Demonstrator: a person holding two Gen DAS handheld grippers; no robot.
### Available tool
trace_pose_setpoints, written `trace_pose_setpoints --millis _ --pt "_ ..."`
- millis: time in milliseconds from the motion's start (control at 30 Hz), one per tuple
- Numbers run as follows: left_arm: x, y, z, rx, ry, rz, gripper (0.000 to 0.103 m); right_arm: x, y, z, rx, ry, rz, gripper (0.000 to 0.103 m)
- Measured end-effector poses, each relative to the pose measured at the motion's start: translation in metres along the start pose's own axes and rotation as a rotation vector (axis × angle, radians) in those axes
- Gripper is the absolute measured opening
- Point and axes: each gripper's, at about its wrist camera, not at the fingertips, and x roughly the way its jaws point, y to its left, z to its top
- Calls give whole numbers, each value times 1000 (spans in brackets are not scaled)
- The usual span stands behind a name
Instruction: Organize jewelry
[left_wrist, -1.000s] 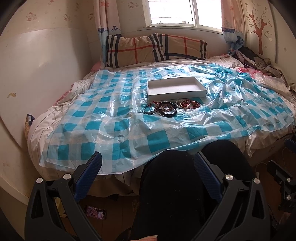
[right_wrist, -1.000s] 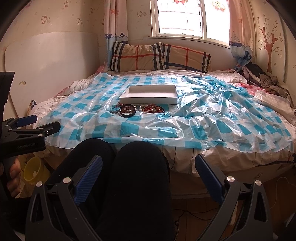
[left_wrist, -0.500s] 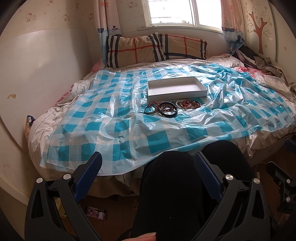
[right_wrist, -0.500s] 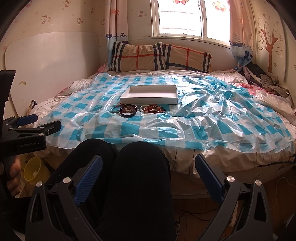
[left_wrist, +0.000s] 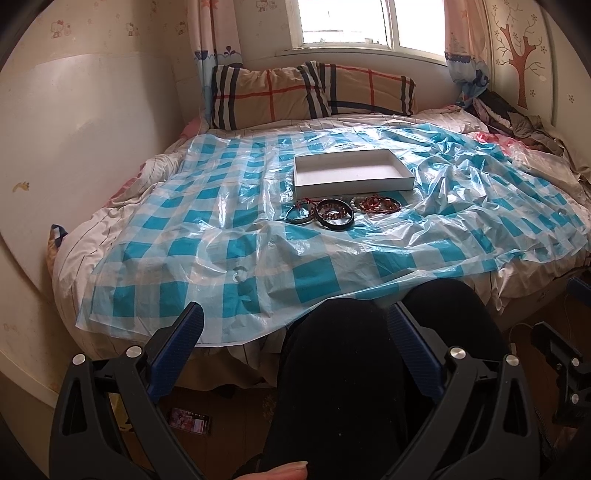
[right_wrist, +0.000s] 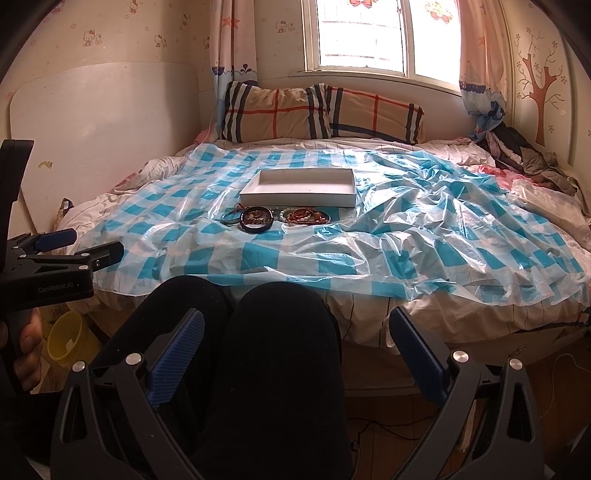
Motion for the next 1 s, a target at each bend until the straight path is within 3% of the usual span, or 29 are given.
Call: trace_pose_setpoints --millis 1000 --pt "10 1 9 3 18 6 96 16 3 15 -32 -37 -13 96"
